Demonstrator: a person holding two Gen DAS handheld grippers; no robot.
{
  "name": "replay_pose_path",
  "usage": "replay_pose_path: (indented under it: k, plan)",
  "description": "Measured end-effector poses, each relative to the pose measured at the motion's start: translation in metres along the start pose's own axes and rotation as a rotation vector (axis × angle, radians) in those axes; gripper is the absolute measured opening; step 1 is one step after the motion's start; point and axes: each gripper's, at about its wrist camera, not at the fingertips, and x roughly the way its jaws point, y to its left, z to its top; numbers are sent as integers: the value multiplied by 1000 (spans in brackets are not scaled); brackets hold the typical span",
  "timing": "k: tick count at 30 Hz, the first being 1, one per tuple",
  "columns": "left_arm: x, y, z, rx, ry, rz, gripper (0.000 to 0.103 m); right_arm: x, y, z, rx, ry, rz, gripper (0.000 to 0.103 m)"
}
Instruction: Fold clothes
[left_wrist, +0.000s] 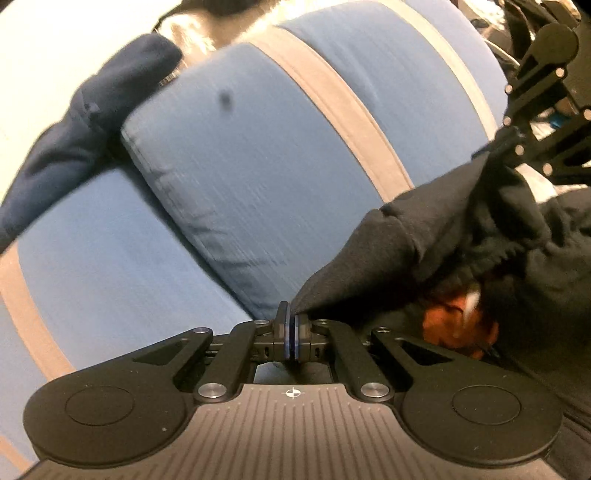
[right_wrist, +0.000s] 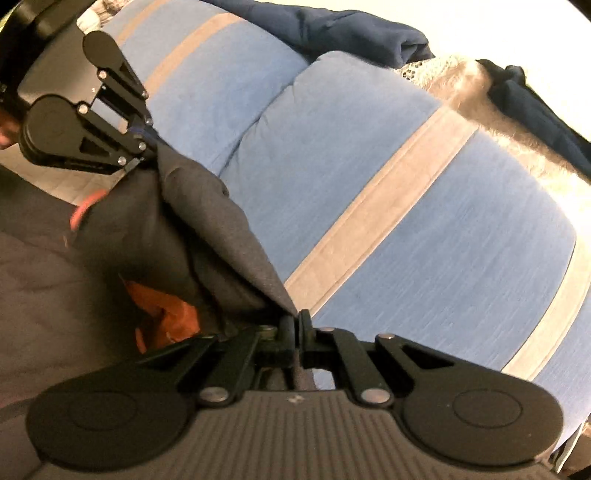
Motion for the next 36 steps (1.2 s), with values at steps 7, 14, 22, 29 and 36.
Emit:
replay_pose_path:
  k: [7,14,22,29,36]
  plan:
    - [-16,-23,-15,140,-99,50,3,-7,19,-13,-65,7,-7,4]
    - [-46,-78,-67,360,-122,-2,3,-28,60,-52,-163,25,50,4]
    - [-65,-117,-103,455,-73,-128,3,-39,83,-76,-309,52,100,4]
    - [-56,-121,-112,464,-9,-153,3,-35,90,-88,-368,108,144,1]
    - [-48,-127,-120,469,52,-166,3,-30,104,-100,-334,171,225,1]
